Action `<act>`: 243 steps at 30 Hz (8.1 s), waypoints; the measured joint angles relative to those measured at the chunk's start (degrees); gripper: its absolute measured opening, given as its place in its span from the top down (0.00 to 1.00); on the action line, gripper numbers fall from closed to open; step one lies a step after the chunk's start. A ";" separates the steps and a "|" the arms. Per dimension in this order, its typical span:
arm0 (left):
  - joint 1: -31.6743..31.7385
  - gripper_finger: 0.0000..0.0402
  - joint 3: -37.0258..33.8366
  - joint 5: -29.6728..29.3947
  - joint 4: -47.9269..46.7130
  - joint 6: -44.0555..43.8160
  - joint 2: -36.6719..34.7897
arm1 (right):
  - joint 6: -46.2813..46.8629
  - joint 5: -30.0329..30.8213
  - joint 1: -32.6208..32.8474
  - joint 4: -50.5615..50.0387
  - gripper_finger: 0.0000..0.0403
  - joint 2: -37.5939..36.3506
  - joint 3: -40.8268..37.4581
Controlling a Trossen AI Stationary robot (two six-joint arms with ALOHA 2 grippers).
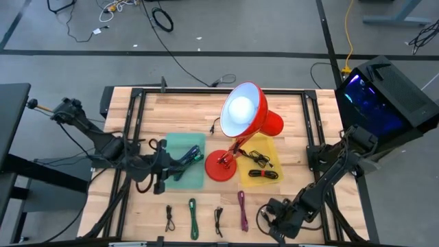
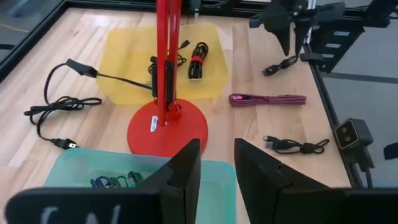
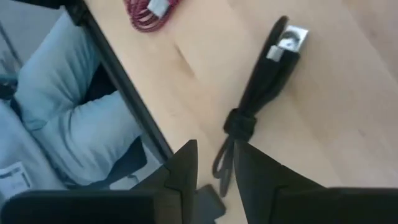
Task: Pick & Place USB Port
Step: Put the black charger cable into the yellow bin, then put the pink patterned charger cable into the blue bin
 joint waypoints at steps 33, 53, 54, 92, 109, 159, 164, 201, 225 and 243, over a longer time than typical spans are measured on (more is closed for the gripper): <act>-1.60 0.74 0.00 -0.92 -0.08 -1.38 0.04 | -3.03 -2.76 -0.33 1.37 0.96 6.67 0.04; -1.60 0.74 0.00 -2.28 -0.10 -1.39 0.09 | -17.35 6.47 -8.79 -8.00 1.00 -3.28 6.64; -1.60 0.74 0.00 -2.28 -0.10 -1.40 0.12 | -17.90 8.36 -9.41 -9.69 1.00 -4.29 6.64; -4.88 0.74 0.00 -5.41 -1.10 -1.46 0.17 | -24.89 23.37 -32.84 -30.88 0.84 -11.37 1.69; -4.85 0.74 0.00 -6.91 -1.39 -1.46 0.17 | -29.51 16.09 -26.94 -10.41 0.58 -16.28 -0.15; -4.83 0.74 0.00 -7.83 -1.37 -1.90 0.17 | -10.95 10.24 -11.25 20.02 0.70 11.34 -0.15; -4.84 0.74 0.00 -7.83 -1.41 -1.90 0.17 | -10.97 9.95 -12.21 20.58 0.70 11.34 -0.15; -4.83 0.74 0.00 -7.98 -1.41 -1.87 0.17 | -19.19 3.68 -13.97 24.48 1.00 12.95 -0.07; -2.93 0.74 0.00 -15.12 -1.45 -4.39 1.82 | -19.54 21.90 -13.25 -16.90 1.00 -16.30 4.09; 25.04 0.74 -13.34 2.12 39.16 12.63 4.39 | -33.23 39.80 -25.96 -25.72 1.00 -26.44 4.07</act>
